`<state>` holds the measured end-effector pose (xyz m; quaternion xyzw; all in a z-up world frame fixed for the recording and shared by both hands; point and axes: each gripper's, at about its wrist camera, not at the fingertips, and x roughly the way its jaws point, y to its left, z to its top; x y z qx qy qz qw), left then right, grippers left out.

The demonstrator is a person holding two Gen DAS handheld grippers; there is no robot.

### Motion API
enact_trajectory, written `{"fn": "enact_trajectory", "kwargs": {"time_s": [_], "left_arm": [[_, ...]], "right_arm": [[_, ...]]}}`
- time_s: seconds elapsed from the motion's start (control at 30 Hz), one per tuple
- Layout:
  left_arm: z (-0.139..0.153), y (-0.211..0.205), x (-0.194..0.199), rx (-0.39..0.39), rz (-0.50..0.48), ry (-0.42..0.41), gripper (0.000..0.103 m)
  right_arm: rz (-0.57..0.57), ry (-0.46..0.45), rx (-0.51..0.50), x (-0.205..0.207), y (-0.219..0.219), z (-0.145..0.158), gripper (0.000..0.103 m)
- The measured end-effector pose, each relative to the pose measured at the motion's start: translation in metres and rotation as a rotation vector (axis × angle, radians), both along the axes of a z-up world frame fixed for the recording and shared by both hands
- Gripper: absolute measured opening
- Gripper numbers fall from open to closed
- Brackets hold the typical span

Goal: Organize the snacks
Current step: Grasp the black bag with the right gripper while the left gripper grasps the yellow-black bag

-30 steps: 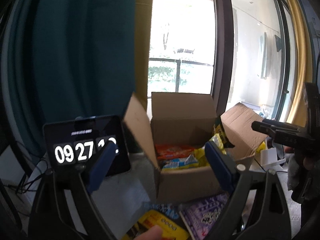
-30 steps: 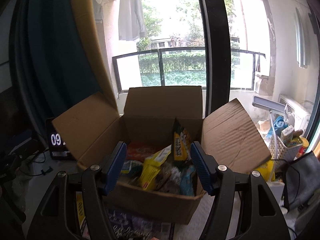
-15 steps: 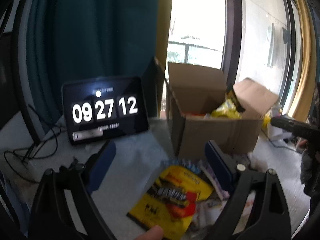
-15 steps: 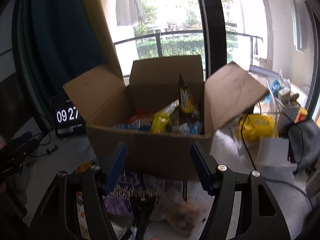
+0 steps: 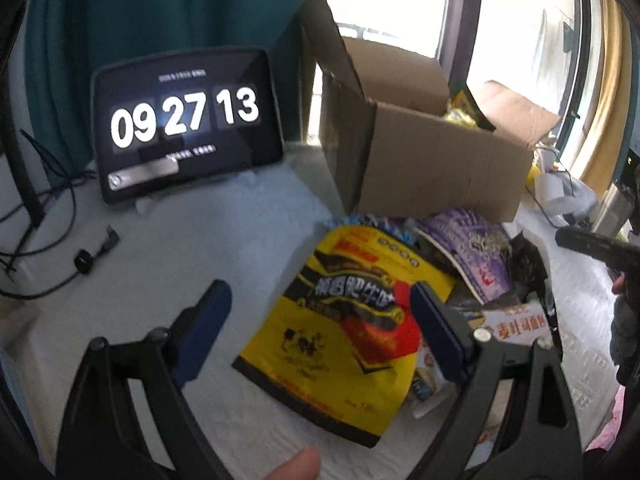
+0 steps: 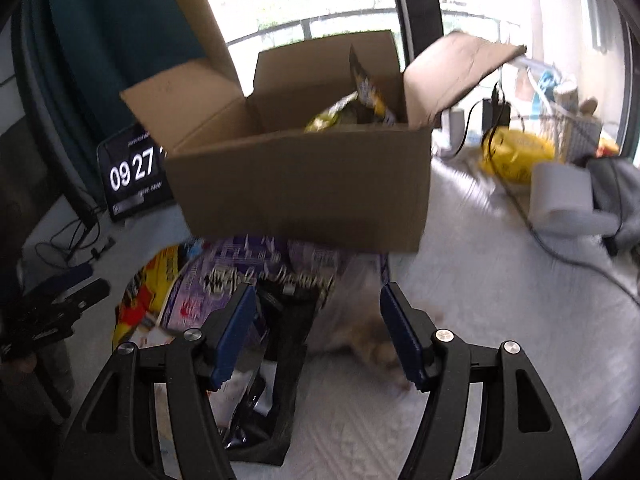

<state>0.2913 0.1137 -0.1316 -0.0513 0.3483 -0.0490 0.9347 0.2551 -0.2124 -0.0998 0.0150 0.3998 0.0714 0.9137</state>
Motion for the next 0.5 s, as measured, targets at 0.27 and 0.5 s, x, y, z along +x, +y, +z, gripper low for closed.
{"fn": "enact_trajectory", "kwargs": {"time_s": [0.27,0.5], "left_arm": [[-0.016,-0.008,0.024,-0.019,-0.086,0.059,0.091],[-0.028,-0.011,0.045,-0.042,-0.104,0.119,0.092]], "right_arm": [[0.018,0.079,0.049,-0.014,0.007,-0.023,0.069],[0.023,0.144,0.095,-0.019,0.007,-0.045,0.058]]}}
